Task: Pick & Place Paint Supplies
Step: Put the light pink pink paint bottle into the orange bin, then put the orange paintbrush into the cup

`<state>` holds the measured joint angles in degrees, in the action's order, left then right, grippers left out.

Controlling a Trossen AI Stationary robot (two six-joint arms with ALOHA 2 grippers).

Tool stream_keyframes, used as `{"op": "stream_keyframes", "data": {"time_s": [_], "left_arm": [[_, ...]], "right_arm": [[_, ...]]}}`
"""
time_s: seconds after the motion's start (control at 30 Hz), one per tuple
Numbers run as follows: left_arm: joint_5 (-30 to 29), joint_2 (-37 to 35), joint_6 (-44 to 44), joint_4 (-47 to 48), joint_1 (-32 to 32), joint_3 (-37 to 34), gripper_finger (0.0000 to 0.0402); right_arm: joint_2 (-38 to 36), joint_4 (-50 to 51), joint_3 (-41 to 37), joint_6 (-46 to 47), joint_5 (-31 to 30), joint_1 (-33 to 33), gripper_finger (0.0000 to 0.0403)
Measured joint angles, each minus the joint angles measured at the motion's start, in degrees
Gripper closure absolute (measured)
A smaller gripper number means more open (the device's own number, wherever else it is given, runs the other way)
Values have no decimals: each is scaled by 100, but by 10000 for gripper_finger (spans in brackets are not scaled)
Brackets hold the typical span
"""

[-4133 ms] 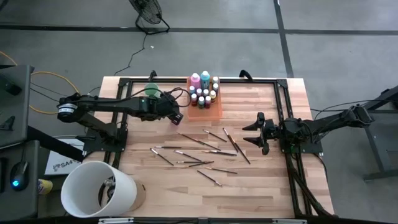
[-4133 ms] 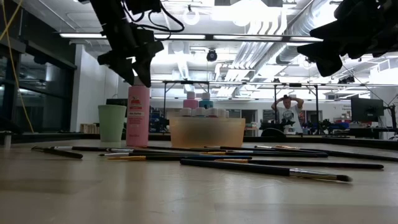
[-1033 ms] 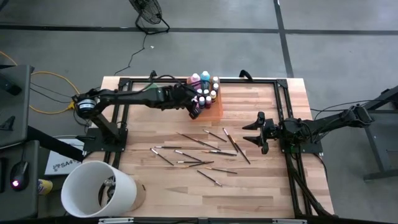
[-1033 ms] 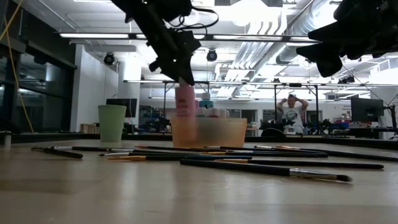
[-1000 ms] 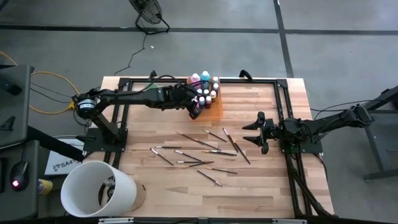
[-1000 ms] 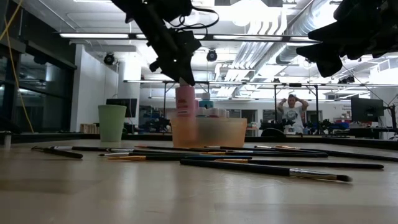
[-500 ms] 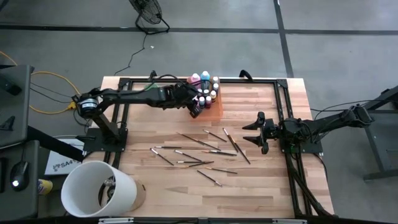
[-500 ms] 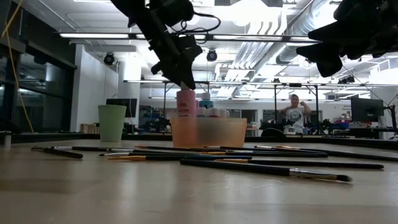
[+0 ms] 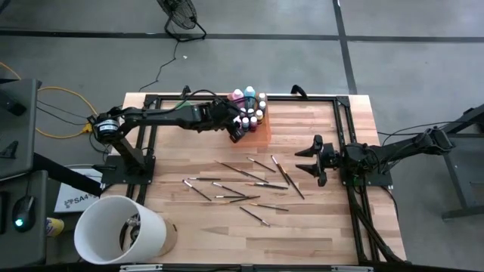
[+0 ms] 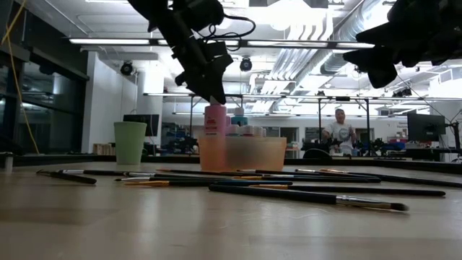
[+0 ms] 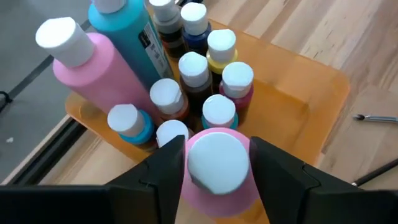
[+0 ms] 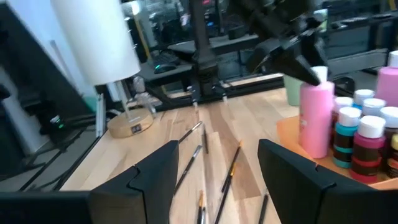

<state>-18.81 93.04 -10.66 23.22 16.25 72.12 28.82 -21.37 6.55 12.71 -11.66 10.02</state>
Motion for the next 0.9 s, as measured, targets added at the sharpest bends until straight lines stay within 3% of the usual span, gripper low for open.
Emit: {"op": "stream_keyframes", "data": {"time_s": [0.37, 0.63, 0.8, 0.9], "left_arm": [[-303, -481, 666, -22, 0, -2, 223], [-605, -1133, 1337, -226, -13, -15, 222], [-458, -1652, 1709, -760, -10, -464, 222], [-344, -2062, 1909, -1219, -9, -915, 222]], "right_arm": [[40, 443, 288, 402, -738, -7, 188], [238, 2148, 1575, 351, -1333, -264, 188], [691, 3694, 2486, 914, -1274, -756, 188], [1090, 4554, 3055, 1247, -856, -1117, 188]]}}
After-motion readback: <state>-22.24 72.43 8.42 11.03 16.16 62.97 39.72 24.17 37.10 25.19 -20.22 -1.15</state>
